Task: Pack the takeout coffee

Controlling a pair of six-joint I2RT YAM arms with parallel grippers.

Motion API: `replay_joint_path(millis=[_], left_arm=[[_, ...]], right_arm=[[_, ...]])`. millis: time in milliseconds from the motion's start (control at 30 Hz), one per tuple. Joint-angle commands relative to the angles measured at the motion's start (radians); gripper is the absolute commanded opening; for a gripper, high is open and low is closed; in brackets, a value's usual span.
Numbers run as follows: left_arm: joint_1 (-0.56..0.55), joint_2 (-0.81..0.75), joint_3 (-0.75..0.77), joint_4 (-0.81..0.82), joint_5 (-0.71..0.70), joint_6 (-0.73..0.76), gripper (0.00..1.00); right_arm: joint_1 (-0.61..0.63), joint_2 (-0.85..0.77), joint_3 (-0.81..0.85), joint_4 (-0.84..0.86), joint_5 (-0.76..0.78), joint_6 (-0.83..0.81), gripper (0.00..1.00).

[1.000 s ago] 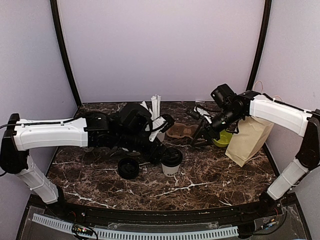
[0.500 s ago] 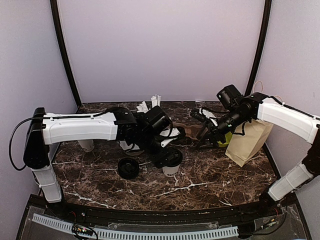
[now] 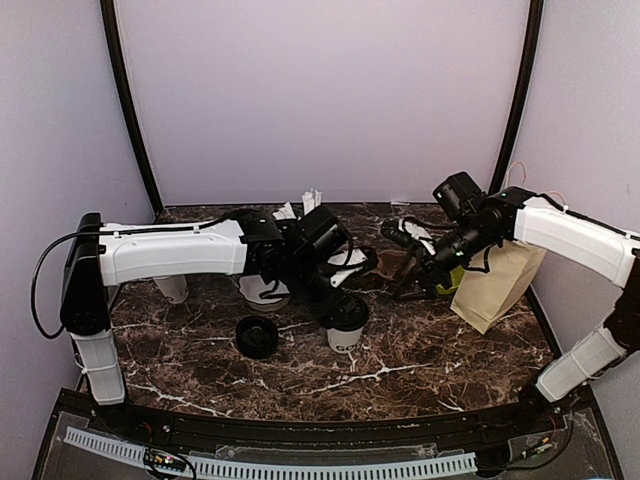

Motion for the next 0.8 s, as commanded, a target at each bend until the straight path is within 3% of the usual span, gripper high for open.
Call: replay_joint_path(millis=[0,267,767], left_arm=[[0.003,0.020,0.017,-0.025,0.036,-0.011,0.75],[0.004,0.012,0.009,-0.002,0.030,0.001,0.85],[0.004,0.031,-0.003,0.028,0.004,0.027,0.84]], right_arm=[[0.001,-0.019,-0.021,0.016,0.003,-0.007,0.68],[0.001,-0.001,-0.013,0.013,-0.006,-0.010,0.68],[0.001,0.016,-0.003,0.005,-0.009,-0.010,0.68]])
